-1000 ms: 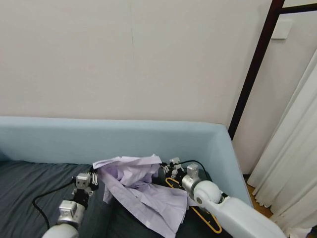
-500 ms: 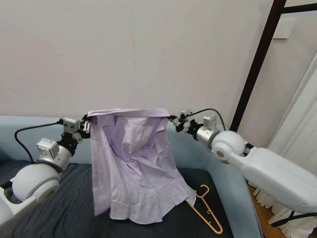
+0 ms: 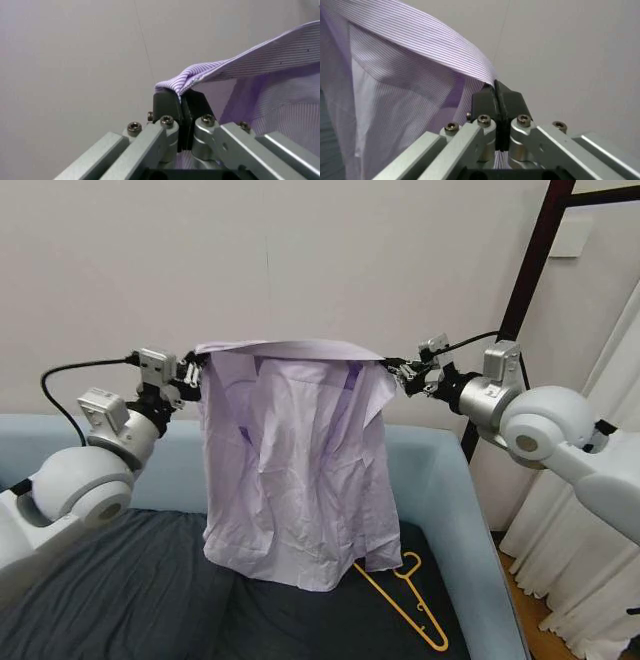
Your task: Pick up the clothes from the sofa and hang them on the clothes hanger.
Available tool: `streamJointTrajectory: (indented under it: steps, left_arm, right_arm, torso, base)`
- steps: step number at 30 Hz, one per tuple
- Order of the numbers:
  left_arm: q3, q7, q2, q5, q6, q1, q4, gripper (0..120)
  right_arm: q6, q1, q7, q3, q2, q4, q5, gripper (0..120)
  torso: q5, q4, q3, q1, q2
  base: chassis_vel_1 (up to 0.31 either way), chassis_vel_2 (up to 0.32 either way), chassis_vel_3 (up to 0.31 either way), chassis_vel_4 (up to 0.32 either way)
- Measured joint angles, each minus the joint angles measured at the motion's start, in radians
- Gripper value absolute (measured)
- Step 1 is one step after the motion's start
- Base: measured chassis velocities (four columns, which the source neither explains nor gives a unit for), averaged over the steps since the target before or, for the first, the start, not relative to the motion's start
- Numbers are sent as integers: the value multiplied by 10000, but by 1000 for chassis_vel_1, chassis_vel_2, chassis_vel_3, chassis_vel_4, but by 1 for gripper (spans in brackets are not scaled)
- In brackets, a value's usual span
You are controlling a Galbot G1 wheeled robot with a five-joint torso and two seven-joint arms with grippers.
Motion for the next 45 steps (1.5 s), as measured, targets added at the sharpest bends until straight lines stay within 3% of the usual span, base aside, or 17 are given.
streamJointTrajectory:
  steps: [2,5,7,10,11,19,23,27,28,32,33,36,37,41,42,45]
  left_arm:
    - [-133,-57,134,-140,-2,127,-307,0]
    - [-286,-162,251,-316,86,162,-972,0]
    - [-443,-393,453,-460,422,261,-1924,0]
    - [-559,-509,599,-587,600,286,-2415,0]
    - [-675,-622,813,-895,738,188,-2777,0]
    - [-946,-817,1346,-1718,1290,-25,-3335,0]
    - [-673,-1049,825,-1630,1688,390,-3044,0]
    - [121,-1215,-295,-1051,1861,946,-2088,0]
    - [121,-1215,-295,-1051,1861,946,-2088,0]
    - [1282,-1046,-1398,-88,1730,994,-519,0]
    - [1282,-1046,-1398,-88,1730,994,-519,0]
    - [2182,-952,-2197,675,1554,895,753,0]
    - [2182,-952,-2197,675,1554,895,753,0]
    - [2935,-853,-3236,1608,1166,1252,2174,0]
    - [2935,-853,-3236,1608,1166,1252,2174,0]
    - [2813,-756,-4030,2277,819,1961,3105,0]
  right_arm:
    - [-119,-458,75,529,-432,508,266,0]
    - [-275,-1471,251,1736,-1553,1554,964,0]
    - [-446,-2221,575,3091,-2740,2707,1957,0]
    - [-457,-2341,690,3640,-3204,3154,2433,0]
    - [-510,-2304,866,4089,-3456,3368,2895,0]
    - [-762,-2184,1329,4395,-3686,4017,3681,0]
    - [-951,-2502,1887,4269,-3258,4236,3912,0]
    - [-927,-4511,2220,4050,-2180,4016,2904,0]
    - [-927,-4511,2220,4050,-2180,4016,2904,0]
    - [-752,-5814,2067,3147,-387,2748,1547,0]
    - [-752,-5814,2067,3147,-387,2748,1547,0]
    - [-633,-6208,1948,2422,999,1587,542,0]
    - [-633,-6208,1948,2422,999,1587,542,0]
    - [-438,-7103,1728,2131,2364,337,-854,0]
    - [-438,-7103,1728,2131,2364,337,-854,0]
    - [-94,-7580,1241,1957,3059,-639,-1862,0]
  torso:
    - [5,3,0,0,1]
    - [20,-23,-2,-2,1]
    - [18,-35,-3,-2,2]
    - [16,-30,-3,-2,3]
    - [9,-18,-3,-3,3]
    - [12,-18,0,-2,2]
    - [11,-18,-1,-3,3]
    - [11,-19,2,0,0]
    - [11,-19,2,0,0]
    - [10,-17,4,1,-1]
    - [10,-17,4,1,-1]
    - [11,-17,4,2,-1]
    - [11,-17,4,2,-1]
    - [12,-20,3,3,-2]
    - [12,-20,3,3,-2]
    - [9,-22,2,2,-1]
  base:
    - [55,11,0,14]
    - [18,4,-1,5]
    - [0,0,0,0]
    - [0,0,0,0]
    - [0,0,0,0]
    - [0,0,0,0]
    - [0,0,0,0]
    - [0,0,0,0]
    - [0,0,0,0]
    - [0,0,0,0]
    - [0,0,0,0]
    - [0,0,0,0]
    - [0,0,0,0]
    - [0,0,0,0]
    - [0,0,0,0]
    - [0,0,0,0]
